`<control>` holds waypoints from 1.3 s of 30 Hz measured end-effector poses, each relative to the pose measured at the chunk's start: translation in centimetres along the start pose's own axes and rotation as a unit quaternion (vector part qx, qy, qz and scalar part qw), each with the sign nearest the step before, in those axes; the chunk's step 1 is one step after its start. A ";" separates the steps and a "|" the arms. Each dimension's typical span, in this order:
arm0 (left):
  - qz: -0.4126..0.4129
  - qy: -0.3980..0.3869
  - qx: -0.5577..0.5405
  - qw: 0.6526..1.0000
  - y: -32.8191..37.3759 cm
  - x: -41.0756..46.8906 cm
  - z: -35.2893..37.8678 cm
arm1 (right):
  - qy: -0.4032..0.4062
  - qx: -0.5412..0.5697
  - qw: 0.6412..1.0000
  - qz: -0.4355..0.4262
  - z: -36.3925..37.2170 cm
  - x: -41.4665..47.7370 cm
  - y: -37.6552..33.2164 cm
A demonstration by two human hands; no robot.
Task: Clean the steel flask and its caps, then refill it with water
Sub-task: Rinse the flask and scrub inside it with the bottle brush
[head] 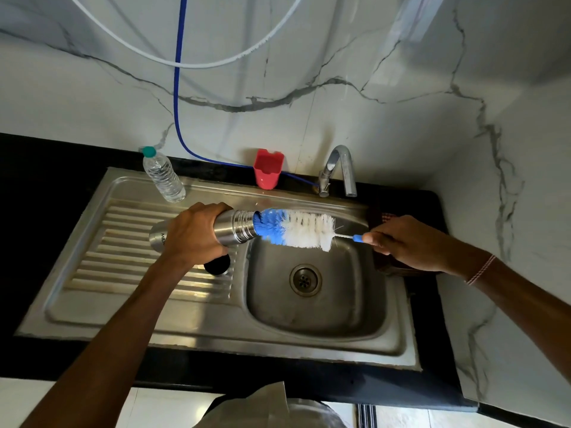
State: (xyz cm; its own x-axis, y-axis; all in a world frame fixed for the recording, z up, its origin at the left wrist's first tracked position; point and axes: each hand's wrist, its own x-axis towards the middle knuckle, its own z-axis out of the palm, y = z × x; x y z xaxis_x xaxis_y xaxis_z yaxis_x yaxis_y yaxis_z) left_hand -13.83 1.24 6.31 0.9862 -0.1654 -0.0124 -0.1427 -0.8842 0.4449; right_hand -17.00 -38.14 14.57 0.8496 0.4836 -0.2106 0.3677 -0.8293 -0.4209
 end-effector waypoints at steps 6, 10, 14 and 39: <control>0.036 0.000 0.017 0.999 0.0 0.2 0.0 | -0.180 0.261 0.929 0.193 -1.8 -0.9 -0.3; 0.075 -0.003 0.060 0.995 -0.4 0.6 0.7 | -0.194 0.235 0.926 0.223 -2.4 -0.2 0.1; 0.099 -0.004 0.099 0.990 0.3 0.7 1.3 | -0.082 -0.033 0.990 0.110 -4.5 2.0 0.4; -0.110 0.012 -0.067 0.992 0.9 0.6 -0.4 | 0.159 0.042 0.985 0.048 1.8 -0.6 1.3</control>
State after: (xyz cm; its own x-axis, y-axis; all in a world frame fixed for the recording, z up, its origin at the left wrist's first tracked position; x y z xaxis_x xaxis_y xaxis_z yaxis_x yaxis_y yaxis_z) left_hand -13.31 0.57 7.07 0.9940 0.0368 -0.1026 0.0873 -0.8320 0.5479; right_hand -17.70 -38.98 12.55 0.9595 0.2804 0.0283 0.2582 -0.8342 -0.4873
